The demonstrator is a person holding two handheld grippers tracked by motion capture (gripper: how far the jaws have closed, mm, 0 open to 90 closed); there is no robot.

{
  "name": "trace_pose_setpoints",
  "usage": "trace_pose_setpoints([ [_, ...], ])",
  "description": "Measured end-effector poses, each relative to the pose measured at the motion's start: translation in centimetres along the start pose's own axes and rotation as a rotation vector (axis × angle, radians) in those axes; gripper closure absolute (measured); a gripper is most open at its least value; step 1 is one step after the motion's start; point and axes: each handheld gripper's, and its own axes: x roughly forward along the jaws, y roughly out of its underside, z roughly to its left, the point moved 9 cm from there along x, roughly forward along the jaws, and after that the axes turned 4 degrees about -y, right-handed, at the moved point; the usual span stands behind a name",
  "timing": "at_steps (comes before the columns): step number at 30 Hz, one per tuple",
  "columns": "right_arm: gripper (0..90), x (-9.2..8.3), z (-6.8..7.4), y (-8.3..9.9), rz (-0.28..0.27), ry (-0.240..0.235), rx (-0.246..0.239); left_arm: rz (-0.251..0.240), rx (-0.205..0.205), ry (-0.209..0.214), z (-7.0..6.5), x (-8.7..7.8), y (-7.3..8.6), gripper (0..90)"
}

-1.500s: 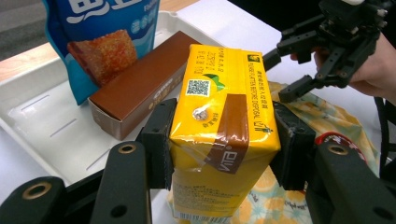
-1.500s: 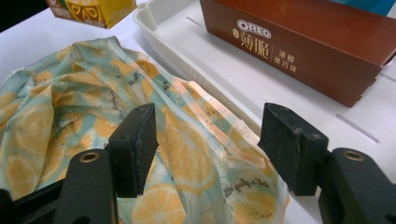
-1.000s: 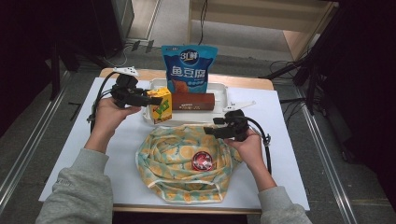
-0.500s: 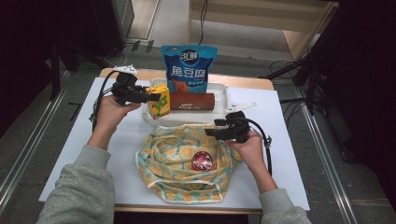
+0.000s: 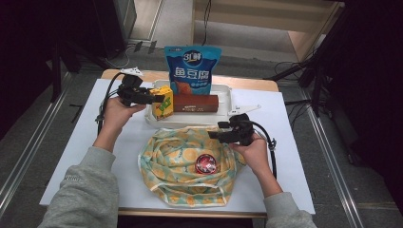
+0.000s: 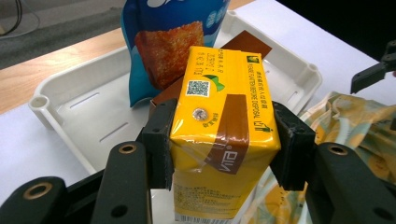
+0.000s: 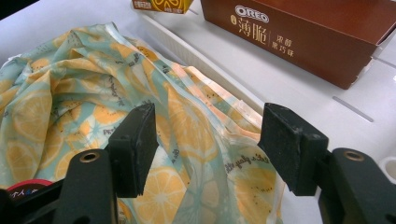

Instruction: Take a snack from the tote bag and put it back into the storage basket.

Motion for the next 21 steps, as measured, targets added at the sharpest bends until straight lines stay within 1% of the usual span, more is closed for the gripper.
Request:
trace_pose_setpoints([
  [4,37.4,0.0,0.0,0.0,0.0,-0.001,0.0,-0.012,-0.008,0.0,0.4,0.3,0.0,50.5],
  [8,37.4,0.0,0.0,0.1,0.001,-0.002,0.001,-0.012,-0.002,-0.02,0.7,0.6,0.1,50.6],
  [12,37.4,0.0,0.0,0.1,0.001,-0.002,0.0,-0.008,0.0,-0.014,0.9,1.0,0.3,50.6],
  [17,37.3,0.0,0.0,0.1,0.003,-0.003,0.001,-0.006,-0.001,-0.032,1.1,1.4,0.6,50.6],
  [19,37.3,0.0,0.0,0.1,0.004,-0.004,0.001,-0.006,-0.004,-0.036,1.3,1.5,0.7,50.6],
  [21,37.3,0.1,0.1,0.1,0.006,-0.005,0.001,-0.006,-0.018,-0.029,1.5,1.6,0.8,50.6],
])
